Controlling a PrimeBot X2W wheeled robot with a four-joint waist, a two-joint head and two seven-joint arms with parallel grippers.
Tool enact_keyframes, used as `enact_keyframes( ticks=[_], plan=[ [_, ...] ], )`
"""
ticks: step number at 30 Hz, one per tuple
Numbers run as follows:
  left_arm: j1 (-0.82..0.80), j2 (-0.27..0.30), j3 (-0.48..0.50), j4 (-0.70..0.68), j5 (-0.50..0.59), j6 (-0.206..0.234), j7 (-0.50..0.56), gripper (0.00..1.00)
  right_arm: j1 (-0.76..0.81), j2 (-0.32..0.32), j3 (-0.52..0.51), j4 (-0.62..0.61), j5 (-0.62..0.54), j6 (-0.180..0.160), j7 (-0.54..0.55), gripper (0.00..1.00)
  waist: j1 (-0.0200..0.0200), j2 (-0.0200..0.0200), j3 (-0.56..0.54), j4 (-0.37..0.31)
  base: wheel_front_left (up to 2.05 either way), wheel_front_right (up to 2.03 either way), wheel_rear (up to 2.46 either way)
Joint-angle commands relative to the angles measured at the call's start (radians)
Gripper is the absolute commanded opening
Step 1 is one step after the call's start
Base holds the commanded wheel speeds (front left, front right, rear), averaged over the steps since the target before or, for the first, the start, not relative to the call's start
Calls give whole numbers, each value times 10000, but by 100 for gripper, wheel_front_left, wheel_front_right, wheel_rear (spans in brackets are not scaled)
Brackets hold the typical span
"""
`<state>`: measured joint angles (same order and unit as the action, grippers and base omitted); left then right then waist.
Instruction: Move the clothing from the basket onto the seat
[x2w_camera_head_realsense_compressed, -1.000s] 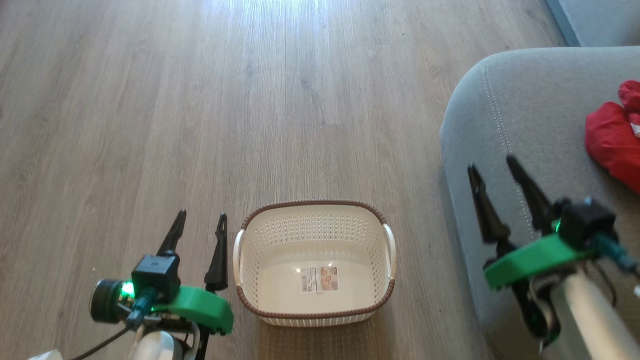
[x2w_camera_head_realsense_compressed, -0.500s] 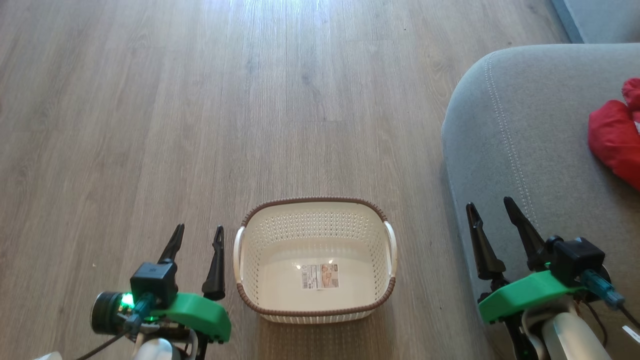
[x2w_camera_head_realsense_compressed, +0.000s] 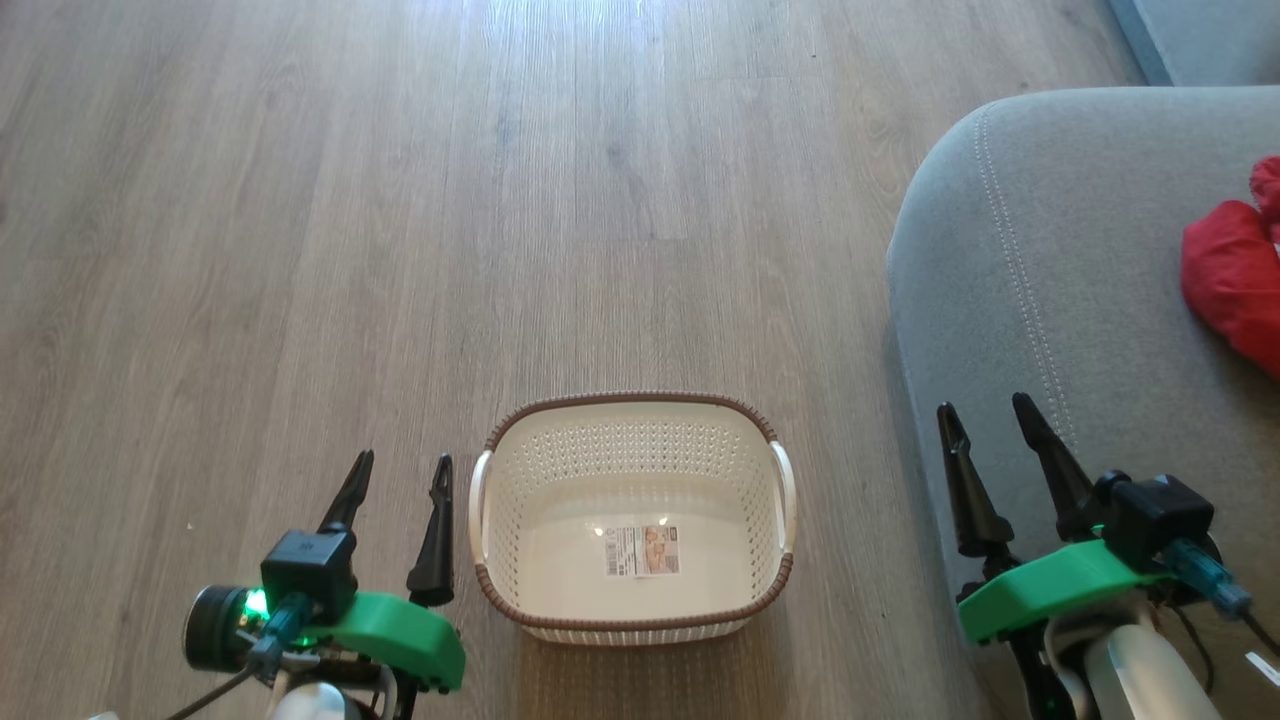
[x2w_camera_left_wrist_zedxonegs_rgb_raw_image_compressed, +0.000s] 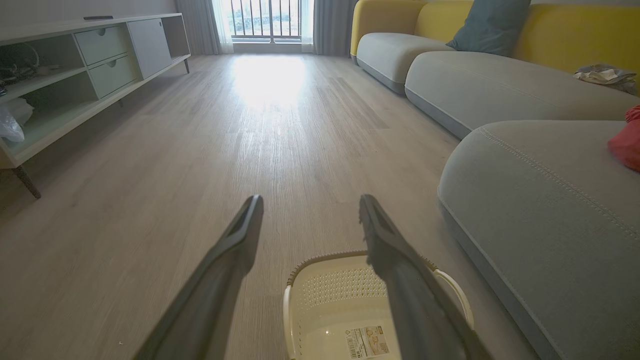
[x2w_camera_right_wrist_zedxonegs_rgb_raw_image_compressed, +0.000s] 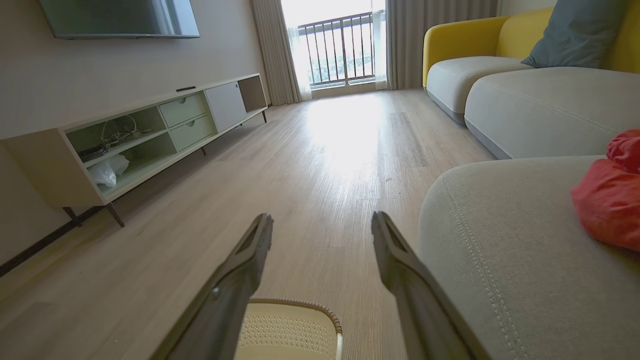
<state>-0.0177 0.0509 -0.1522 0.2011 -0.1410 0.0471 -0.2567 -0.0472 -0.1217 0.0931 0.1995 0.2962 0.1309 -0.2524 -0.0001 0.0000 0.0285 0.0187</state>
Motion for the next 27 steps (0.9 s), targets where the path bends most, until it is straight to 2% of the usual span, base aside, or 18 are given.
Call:
enact_keyframes(
  ticks=[1,10,21,27],
  plan=[
    [-298,-6,326,-378,10,15,-51,100,-208,-51,249,-279,24,-2,-93,100,1,0,8,7,0,0,0],
    [-305,-7,319,-409,85,7,-51,100,-243,-96,224,-247,28,-2,-93,100,1,0,19,-28,0,0,0],
    [-305,-7,327,-20,-472,-379,-51,100,-275,-23,191,-161,75,-2,-93,100,1,0,-13,-93,0,0,0],
    [-320,-7,349,-4,-577,-450,-51,100,-299,-28,195,-64,79,-2,-93,100,1,0,-41,-113,0,0,0]
  ],
)
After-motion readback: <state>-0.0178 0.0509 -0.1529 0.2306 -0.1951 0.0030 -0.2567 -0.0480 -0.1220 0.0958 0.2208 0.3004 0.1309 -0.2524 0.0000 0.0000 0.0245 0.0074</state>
